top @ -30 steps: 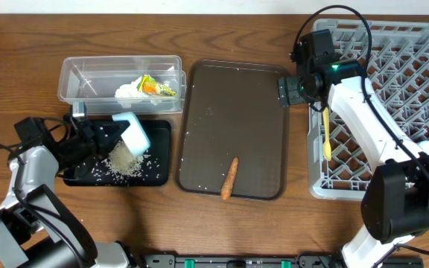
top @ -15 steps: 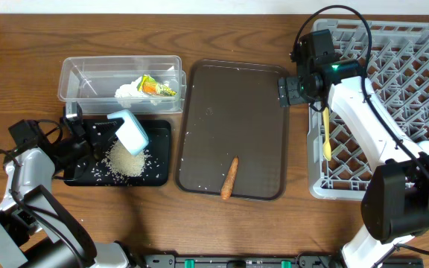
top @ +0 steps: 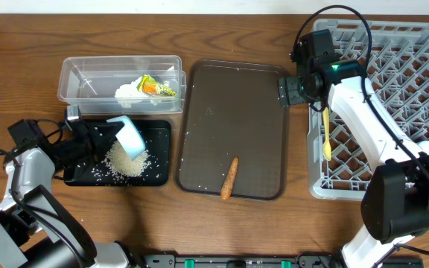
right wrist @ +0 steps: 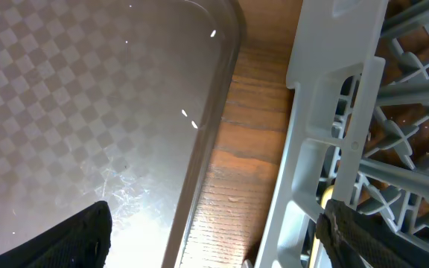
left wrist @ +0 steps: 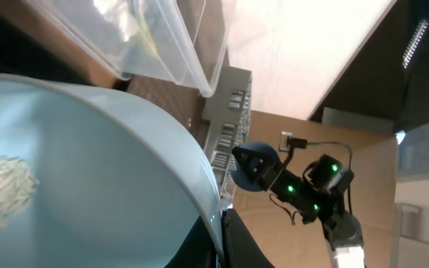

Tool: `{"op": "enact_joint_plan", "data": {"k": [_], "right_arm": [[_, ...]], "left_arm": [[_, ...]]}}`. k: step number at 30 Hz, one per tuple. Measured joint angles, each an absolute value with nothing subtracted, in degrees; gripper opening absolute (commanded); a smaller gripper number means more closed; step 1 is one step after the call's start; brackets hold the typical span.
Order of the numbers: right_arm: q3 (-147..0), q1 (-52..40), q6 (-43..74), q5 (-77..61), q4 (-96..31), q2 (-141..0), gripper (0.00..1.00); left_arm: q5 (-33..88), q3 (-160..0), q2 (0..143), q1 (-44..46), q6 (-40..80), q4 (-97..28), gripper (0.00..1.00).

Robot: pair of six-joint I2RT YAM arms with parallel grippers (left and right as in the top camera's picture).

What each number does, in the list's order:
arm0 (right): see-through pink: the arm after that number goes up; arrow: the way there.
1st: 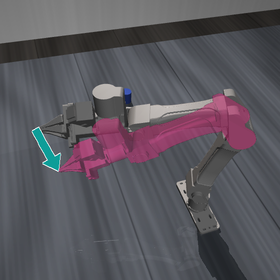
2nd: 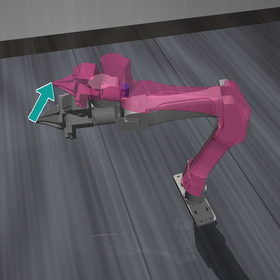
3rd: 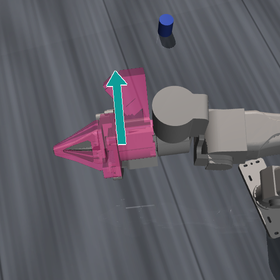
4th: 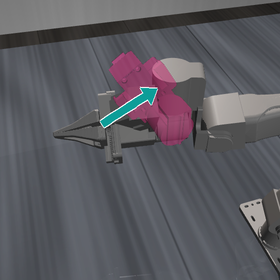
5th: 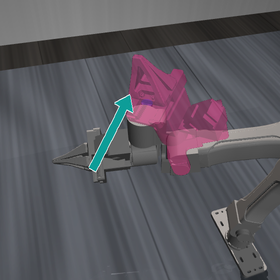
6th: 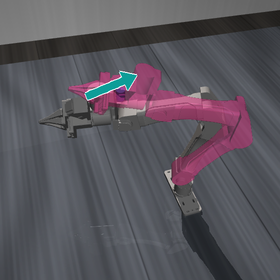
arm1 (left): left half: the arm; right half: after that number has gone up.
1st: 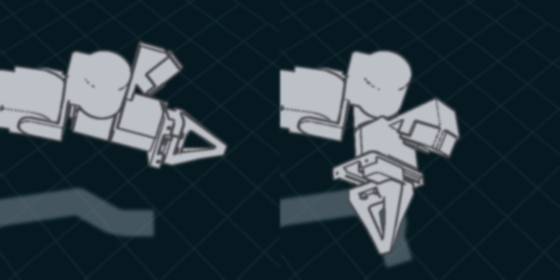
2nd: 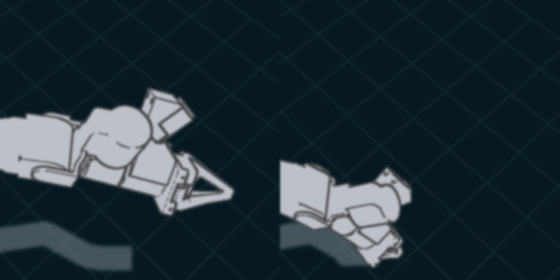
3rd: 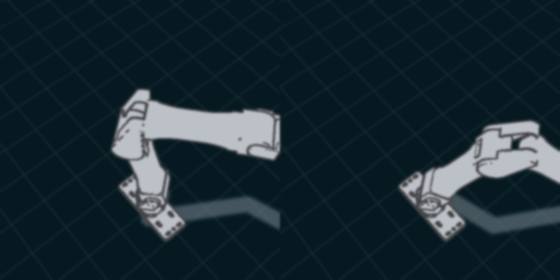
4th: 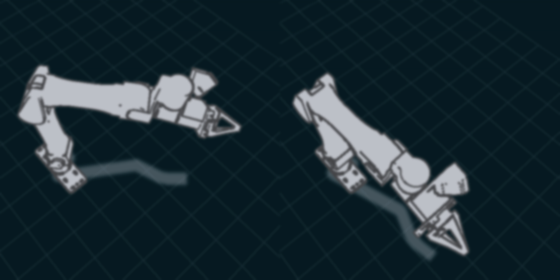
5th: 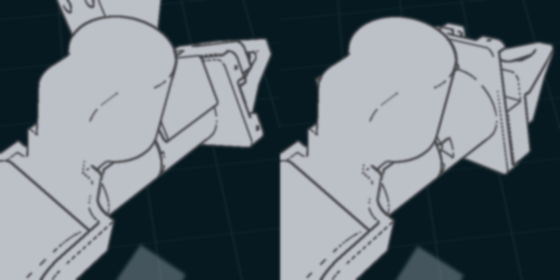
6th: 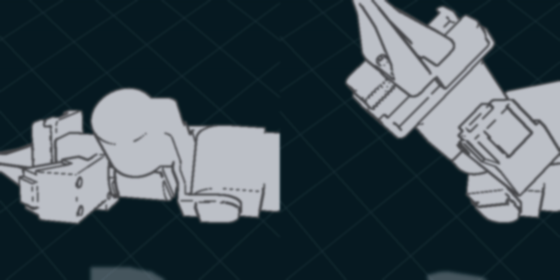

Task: Sort waste into correct bins and load items into the dishwasher rack
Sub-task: 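Carry the rice bowl left and tip the rice onto the black tray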

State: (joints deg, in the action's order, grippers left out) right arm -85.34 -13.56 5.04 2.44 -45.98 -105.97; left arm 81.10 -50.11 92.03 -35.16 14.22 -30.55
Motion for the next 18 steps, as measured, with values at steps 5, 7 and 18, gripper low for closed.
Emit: {"op": "enact_joint_plan", "data": {"k": [5, 7, 18], "right_arm": [[-85.3, -13.6, 5.0, 2.5, -46.0, -106.0, 0.88], [-85.3, -13.6, 5.0, 2.5, -46.0, -106.0, 0.88], [-85.3, -13.6, 5.0, 2.5, -46.0, -106.0, 0.88]], "left_arm": [[83.7, -50.1, 92.0, -35.2, 13.1, -29.5, 0.06], [82.4, -50.1, 92.0, -35.2, 13.8, -29.7, 0.06], [86.5, -50.1, 92.0, -35.2, 14.5, -26.9, 0.06]]}}
